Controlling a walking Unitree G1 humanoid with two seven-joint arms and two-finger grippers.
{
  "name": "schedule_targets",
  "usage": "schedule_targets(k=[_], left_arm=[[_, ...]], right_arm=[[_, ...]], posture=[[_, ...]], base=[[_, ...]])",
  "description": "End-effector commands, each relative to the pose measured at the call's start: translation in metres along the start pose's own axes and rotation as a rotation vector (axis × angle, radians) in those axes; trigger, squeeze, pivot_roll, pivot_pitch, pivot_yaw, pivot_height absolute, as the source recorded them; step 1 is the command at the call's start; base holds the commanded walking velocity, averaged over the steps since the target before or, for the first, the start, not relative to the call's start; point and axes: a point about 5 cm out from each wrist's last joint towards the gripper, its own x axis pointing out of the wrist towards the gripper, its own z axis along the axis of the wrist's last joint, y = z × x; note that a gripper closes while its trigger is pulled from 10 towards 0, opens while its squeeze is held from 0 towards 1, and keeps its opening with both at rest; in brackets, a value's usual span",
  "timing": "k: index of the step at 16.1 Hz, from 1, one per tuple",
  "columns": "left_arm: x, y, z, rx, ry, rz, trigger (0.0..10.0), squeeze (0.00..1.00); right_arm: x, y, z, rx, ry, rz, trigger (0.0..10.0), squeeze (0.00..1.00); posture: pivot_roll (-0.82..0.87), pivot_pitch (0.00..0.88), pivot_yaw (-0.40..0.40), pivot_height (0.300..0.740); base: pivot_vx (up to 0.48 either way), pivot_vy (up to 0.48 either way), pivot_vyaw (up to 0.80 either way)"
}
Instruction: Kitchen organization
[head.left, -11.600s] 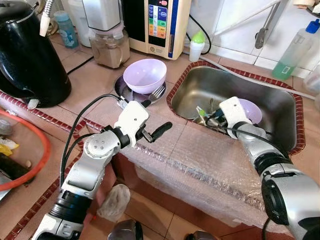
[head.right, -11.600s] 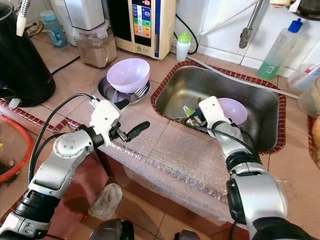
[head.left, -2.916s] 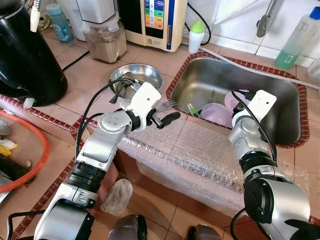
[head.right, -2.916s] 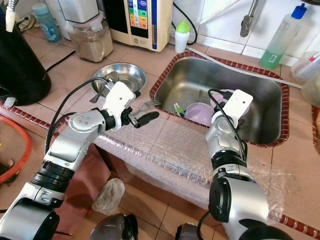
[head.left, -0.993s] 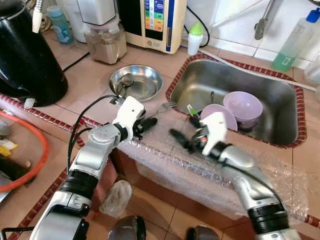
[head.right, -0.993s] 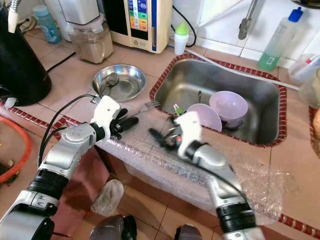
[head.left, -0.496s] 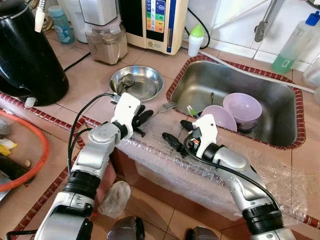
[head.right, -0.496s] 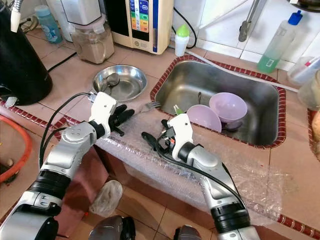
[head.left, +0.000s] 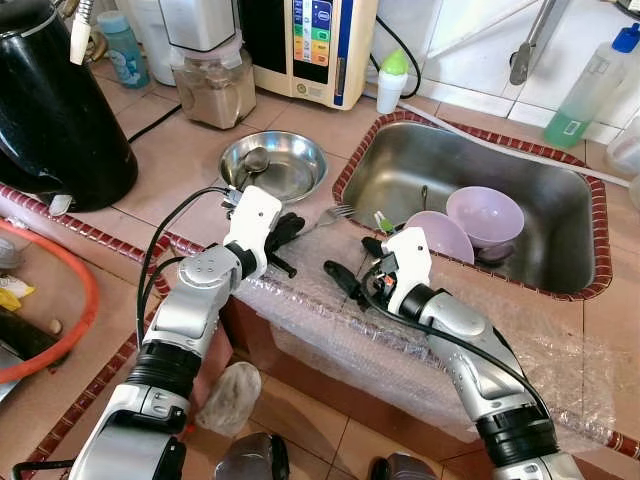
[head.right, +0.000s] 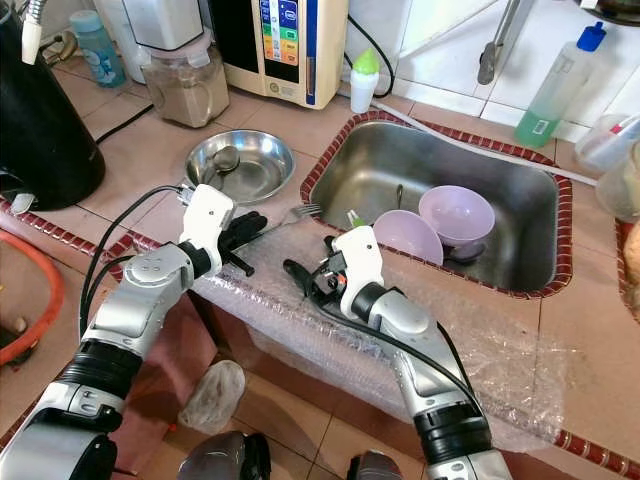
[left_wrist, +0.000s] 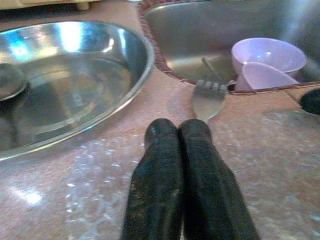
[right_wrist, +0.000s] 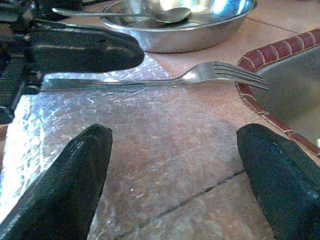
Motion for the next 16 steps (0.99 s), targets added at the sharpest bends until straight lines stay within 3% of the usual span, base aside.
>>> schedule_targets(k=[1, 5, 11, 16], left_arm=[[0.002, -0.004, 0.004, 0.012, -0.017, -0.027, 10.0, 1.0], [0.003, -0.007, 0.001, 0.024, 0.004, -0.045, 10.0, 1.0], [0.01, 0.0, -0.005, 0.039, 0.049, -0.067, 10.0, 1.0], [0.02, -0.004, -0.006, 0.073, 0.064, -0.116, 9.9, 1.0]], right_arm=[[0.001, -0.005, 0.002, -0.004, 0.0, -0.021, 10.0, 0.0], [0.002, -0.004, 0.002, -0.008, -0.005, -0.019, 10.0, 0.0], [-0.008, 0.0, -0.004, -0.01, 0.001, -0.045, 10.0, 0.0], [-0.015, 0.001, -0.006, -0.019, 0.008, -0.06, 10.0, 0.0]], posture=[[0.06, 0.025, 0.014, 0.74], [0.05, 0.029, 0.009, 0.74], [0.0, 0.05, 0.05, 0.74], [-0.03, 0.067, 0.065, 0.74]], base=[[0.0, 0.0, 0.0], [0.0, 0.0, 0.0], [0.0, 0.0, 0.0], [0.0, 0.0, 0.0]])
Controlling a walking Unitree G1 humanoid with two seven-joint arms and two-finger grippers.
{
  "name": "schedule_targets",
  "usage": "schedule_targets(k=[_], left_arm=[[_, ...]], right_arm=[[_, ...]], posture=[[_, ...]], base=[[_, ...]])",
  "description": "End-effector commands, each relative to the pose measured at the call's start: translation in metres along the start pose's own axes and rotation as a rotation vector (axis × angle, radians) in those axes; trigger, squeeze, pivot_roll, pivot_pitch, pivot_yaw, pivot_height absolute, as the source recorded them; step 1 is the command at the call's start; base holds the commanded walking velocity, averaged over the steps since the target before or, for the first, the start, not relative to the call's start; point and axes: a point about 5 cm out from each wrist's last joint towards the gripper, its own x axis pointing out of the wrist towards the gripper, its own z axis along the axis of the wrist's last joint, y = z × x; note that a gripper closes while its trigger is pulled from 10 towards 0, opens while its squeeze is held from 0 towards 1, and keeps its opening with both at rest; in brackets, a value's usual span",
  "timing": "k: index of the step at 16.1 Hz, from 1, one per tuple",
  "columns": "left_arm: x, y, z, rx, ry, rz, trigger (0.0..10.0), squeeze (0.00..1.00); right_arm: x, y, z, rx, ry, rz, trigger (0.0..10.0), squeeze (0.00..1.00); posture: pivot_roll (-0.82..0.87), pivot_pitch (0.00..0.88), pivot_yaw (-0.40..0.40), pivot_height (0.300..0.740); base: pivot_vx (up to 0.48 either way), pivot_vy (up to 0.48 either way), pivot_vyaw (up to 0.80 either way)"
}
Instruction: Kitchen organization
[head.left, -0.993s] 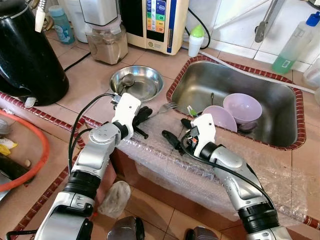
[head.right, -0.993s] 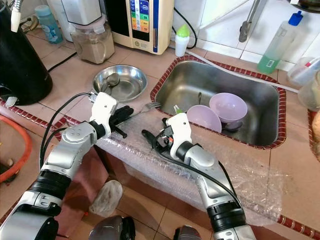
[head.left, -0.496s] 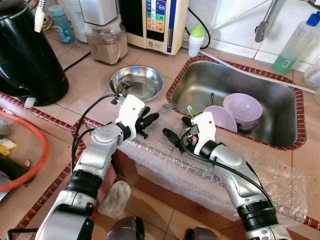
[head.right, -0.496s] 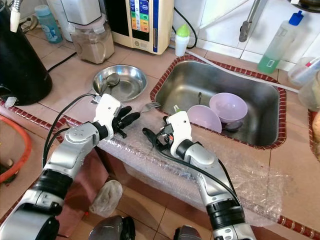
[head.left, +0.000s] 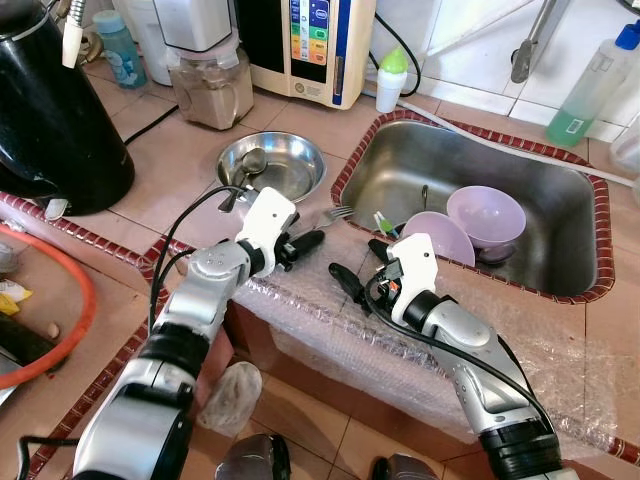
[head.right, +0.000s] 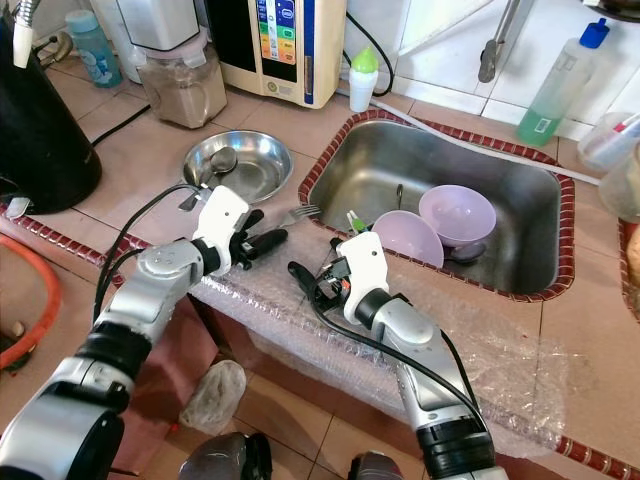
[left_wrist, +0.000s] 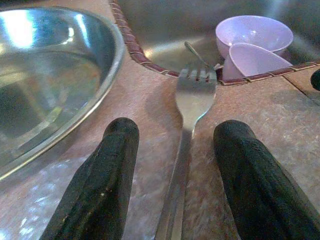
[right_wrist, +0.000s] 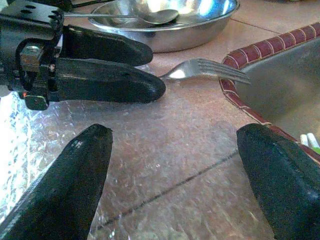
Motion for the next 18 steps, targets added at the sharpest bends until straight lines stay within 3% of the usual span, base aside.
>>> schedule_targets(k=[1, 2, 3, 11, 18], left_arm=[[0.005, -0.005, 0.0, 0.022, 0.015, -0.054, 2.2, 1.0], [0.005, -0.006, 0.0, 0.023, 0.02, -0.064, 0.0, 1.0], [0.005, -0.009, -0.004, 0.05, 0.049, -0.111, 0.0, 0.0], [0.001, -0.005, -0.024, 0.041, 0.141, -0.122, 0.0, 0.0], [0.001, 0.001, -0.024, 0.024, 0.077, -0.023, 0.0, 0.0]], right_arm=[[-0.005, -0.004, -0.002, -0.004, 0.022, -0.027, 10.0, 0.0], [-0.005, -0.005, -0.001, -0.007, 0.022, -0.031, 10.0, 0.0], [-0.005, -0.005, -0.001, -0.008, 0.021, -0.032, 10.0, 0.0], [-0.004, -0.002, 0.0, -0.021, 0.029, -0.014, 10.0, 0.0], [0.0, -0.006, 0.003, -0.039, 0.022, -0.018, 10.0, 0.0]], posture=[[-0.04, 0.068, 0.067, 0.74], [-0.04, 0.068, 0.067, 0.74], [-0.04, 0.07, 0.068, 0.74], [-0.03, 0.068, 0.055, 0.74], [-0.03, 0.06, 0.029, 0.74]], base=[[0.0, 0.0, 0.0], [0.0, 0.0, 0.0], [0.0, 0.0, 0.0], [0.0, 0.0, 0.0], [0.0, 0.0, 0.0]])
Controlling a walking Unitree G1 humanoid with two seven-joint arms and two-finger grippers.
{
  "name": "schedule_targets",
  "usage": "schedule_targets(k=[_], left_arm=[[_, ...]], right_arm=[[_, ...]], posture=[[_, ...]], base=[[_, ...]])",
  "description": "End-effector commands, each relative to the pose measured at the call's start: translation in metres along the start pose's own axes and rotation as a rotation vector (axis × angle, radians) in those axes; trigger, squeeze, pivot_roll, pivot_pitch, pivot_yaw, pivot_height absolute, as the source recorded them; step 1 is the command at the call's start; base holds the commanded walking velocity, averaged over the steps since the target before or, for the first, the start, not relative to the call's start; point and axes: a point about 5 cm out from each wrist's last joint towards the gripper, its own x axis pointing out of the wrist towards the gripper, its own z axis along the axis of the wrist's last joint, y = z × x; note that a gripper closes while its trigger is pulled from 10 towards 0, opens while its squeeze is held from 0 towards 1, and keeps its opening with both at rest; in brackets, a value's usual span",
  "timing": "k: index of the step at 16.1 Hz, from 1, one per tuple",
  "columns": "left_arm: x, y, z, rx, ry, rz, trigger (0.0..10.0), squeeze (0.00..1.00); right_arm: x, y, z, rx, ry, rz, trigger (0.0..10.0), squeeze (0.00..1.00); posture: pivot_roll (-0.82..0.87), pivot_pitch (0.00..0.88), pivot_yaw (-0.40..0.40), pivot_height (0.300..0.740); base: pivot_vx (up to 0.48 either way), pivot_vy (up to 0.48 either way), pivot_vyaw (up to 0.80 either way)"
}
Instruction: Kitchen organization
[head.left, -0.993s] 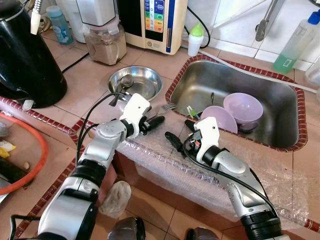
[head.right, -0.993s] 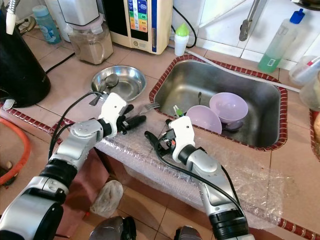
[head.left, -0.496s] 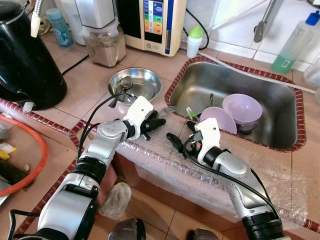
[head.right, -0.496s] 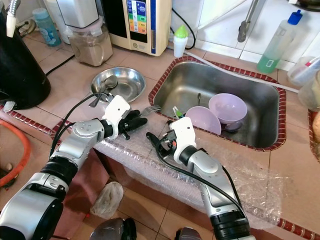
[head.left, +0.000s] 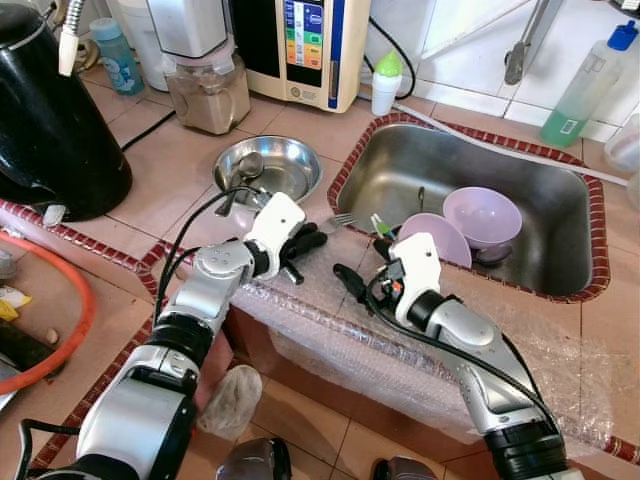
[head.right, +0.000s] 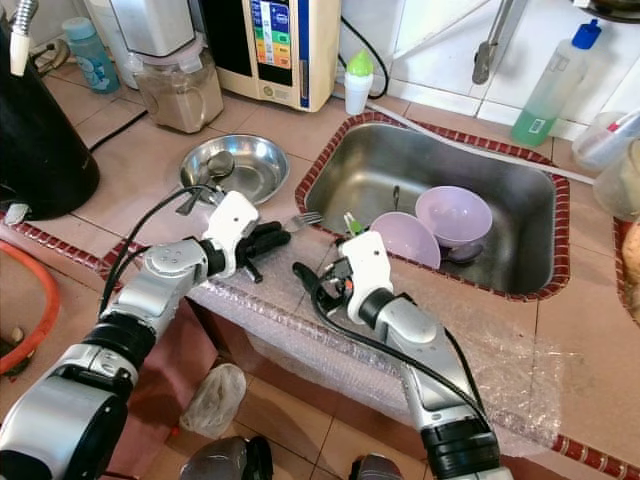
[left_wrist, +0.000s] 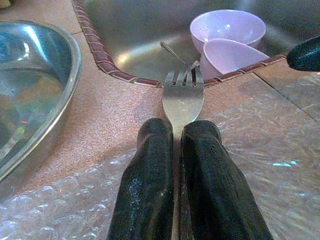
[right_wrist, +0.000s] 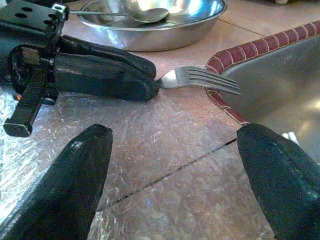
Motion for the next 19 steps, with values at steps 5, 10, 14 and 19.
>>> schedule_targets(k=[5, 10, 14, 19], left_arm=[[-0.006, 0.012, -0.006, -0.054, -0.036, 0.156, 0.0, 0.0], [-0.007, 0.017, 0.007, -0.071, -0.125, 0.191, 0.0, 0.0], [0.001, 0.002, 0.015, -0.053, -0.157, 0.083, 10.0, 1.0], [0.006, -0.006, 0.014, -0.016, -0.133, 0.046, 10.0, 1.0]], right_arm=[[0.003, -0.004, 0.004, -0.014, -0.013, -0.015, 10.0, 0.0], [0.005, -0.004, 0.004, -0.016, -0.019, -0.02, 10.0, 0.0], [0.004, -0.004, 0.004, -0.017, -0.023, -0.022, 10.0, 0.0], [-0.011, -0.005, -0.001, -0.017, -0.008, -0.036, 10.0, 0.0]], posture=[[-0.03, 0.055, 0.026, 0.74], [-0.03, 0.052, 0.027, 0.74], [-0.03, 0.06, 0.026, 0.74], [-0.06, 0.093, 0.03, 0.74]], base=[[0.0, 0.0, 0.0], [0.0, 0.0, 0.0], [0.0, 0.0, 0.0], [0.0, 0.0, 0.0]])
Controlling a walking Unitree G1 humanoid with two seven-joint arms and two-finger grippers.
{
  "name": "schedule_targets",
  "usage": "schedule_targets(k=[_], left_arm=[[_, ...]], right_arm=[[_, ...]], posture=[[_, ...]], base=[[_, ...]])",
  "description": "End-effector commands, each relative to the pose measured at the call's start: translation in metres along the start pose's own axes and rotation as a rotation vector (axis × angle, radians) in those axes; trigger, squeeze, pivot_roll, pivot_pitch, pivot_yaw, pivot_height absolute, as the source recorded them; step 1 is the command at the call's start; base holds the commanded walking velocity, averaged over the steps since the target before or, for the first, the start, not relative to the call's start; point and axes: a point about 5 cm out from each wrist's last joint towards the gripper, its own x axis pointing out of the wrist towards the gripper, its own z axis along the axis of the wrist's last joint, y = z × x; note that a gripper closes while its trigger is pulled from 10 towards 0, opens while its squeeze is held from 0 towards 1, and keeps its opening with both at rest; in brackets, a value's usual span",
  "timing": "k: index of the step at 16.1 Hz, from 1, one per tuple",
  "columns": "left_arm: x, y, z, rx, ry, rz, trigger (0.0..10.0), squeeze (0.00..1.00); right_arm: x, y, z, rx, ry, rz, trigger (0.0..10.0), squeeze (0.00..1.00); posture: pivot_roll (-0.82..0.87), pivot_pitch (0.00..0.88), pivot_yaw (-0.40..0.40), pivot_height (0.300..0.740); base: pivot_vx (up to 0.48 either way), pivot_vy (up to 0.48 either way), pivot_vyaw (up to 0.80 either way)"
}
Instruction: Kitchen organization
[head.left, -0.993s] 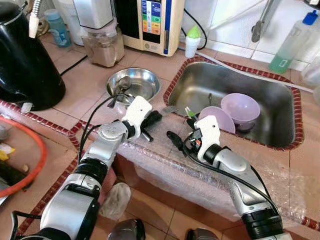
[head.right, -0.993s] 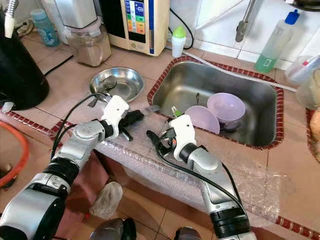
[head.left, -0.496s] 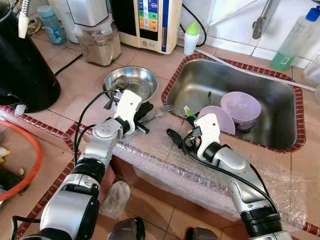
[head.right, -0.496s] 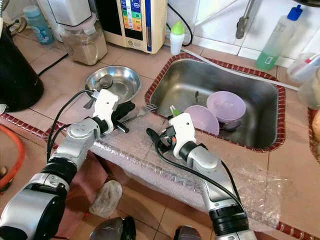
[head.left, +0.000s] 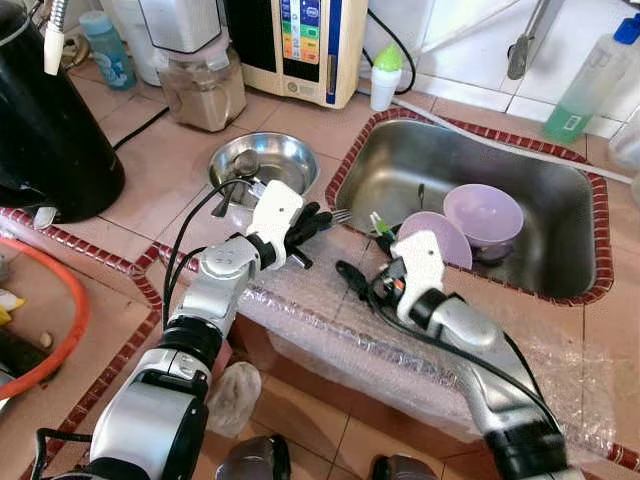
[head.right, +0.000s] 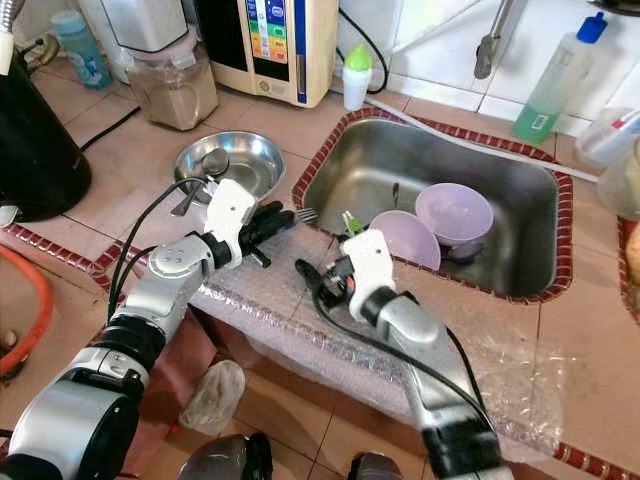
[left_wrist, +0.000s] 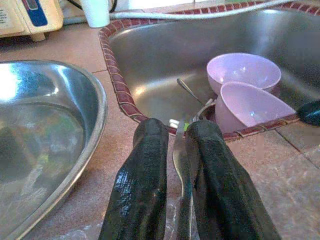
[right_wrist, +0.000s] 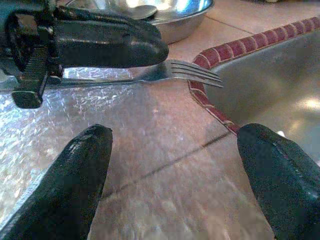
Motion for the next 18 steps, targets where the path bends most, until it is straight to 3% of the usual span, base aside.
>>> schedule_targets(k=[1, 8, 16, 17, 18], left_arm=[[0.002, -0.005, -0.001, 0.021, 0.015, -0.035, 10.0, 1.0], [0.011, -0.012, 0.002, 0.025, 0.022, -0.075, 10.0, 1.0], [0.004, 0.004, -0.01, 0.066, 0.093, 0.01, 10.0, 1.0], [0.001, 0.005, -0.013, 0.061, 0.095, 0.017, 0.1, 0.95], [0.0, 0.006, -0.014, 0.056, 0.094, 0.018, 0.1, 0.95]], right_arm=[[-0.007, -0.003, 0.0, 0.002, 0.008, -0.014, 10.0, 0.0], [-0.017, 0.002, -0.002, 0.001, 0.014, -0.037, 10.0, 0.0], [-0.021, 0.003, 0.001, -0.012, 0.028, -0.033, 10.0, 0.0], [-0.02, 0.003, 0.001, -0.013, 0.028, -0.033, 10.0, 0.0], [-0.02, 0.002, 0.001, -0.014, 0.029, -0.034, 10.0, 0.0]], posture=[[-0.07, 0.101, 0.032, 0.74], [-0.11, 0.11, 0.056, 0.74], [-0.13, 0.12, 0.043, 0.74], [-0.12, 0.118, 0.041, 0.74], [-0.12, 0.118, 0.041, 0.74]], base=[[0.0, 0.0, 0.0], [0.0, 0.0, 0.0], [0.0, 0.0, 0.0], [0.0, 0.0, 0.0], [0.0, 0.0, 0.0]])
